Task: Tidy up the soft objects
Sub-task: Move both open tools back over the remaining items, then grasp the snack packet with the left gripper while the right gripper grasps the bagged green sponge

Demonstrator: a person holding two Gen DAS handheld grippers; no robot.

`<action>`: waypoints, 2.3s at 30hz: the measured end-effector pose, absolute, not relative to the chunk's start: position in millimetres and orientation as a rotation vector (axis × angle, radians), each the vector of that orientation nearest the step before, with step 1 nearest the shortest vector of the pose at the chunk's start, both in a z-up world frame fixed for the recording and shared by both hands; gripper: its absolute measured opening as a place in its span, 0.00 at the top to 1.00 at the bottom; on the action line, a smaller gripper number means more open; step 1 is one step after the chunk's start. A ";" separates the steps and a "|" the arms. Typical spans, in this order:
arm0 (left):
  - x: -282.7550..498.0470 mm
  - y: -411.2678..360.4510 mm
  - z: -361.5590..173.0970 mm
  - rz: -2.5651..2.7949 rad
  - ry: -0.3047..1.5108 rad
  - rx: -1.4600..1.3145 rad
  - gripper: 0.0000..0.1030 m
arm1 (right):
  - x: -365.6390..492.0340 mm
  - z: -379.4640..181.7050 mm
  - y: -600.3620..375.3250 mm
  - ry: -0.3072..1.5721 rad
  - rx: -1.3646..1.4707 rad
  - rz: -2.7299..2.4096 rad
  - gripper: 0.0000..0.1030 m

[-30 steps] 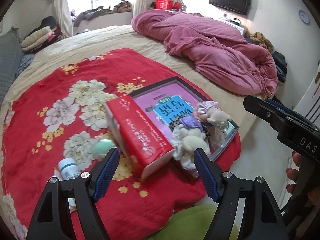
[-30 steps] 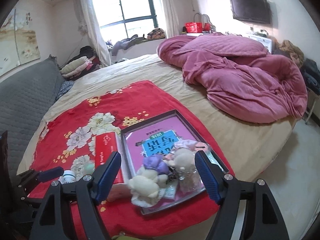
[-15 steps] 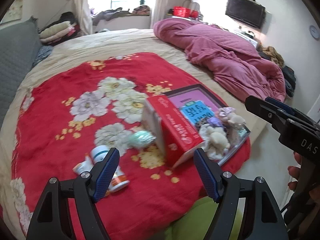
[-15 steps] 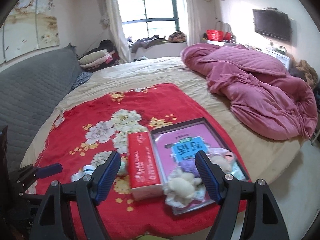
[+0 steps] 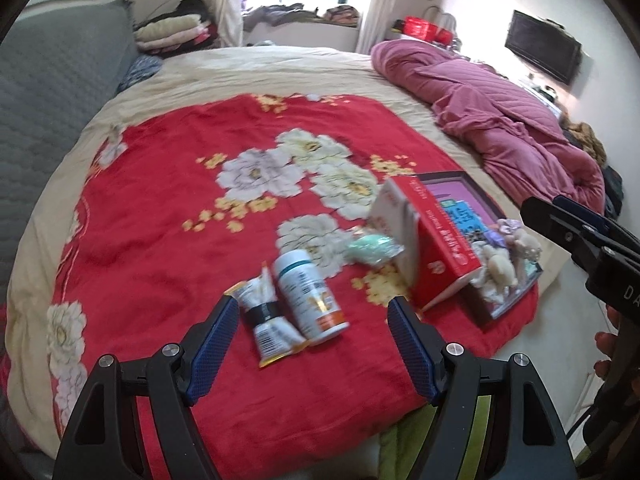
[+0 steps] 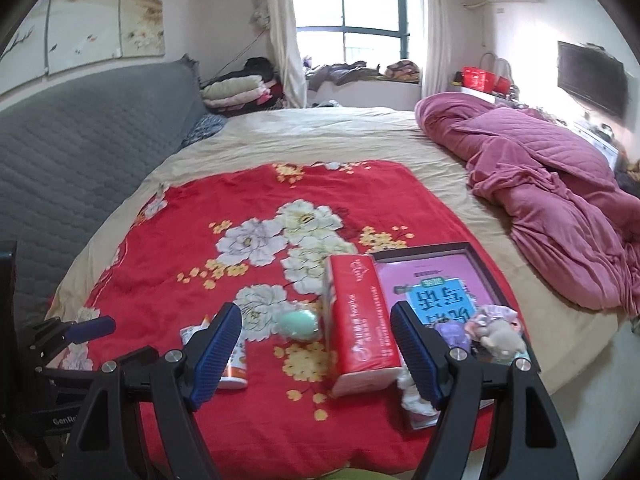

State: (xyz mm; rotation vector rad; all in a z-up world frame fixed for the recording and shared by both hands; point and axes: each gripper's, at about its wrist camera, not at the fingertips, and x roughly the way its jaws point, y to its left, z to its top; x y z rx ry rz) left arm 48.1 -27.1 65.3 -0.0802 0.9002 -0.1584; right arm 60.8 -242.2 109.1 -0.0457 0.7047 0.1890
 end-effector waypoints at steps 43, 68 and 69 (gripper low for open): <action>146.8 19.9 -95.7 -0.024 1.234 -0.294 0.24 | 178.4 -57.8 -127.6 1.006 -0.927 0.395 0.26; 165.3 8.5 -109.9 0.021 1.258 -0.208 0.23 | 210.4 -108.4 -115.6 1.023 -1.121 0.364 0.57; 165.2 8.6 -109.6 0.019 1.257 -0.206 0.24 | 209.8 -105.0 -117.2 1.022 -1.099 0.357 0.57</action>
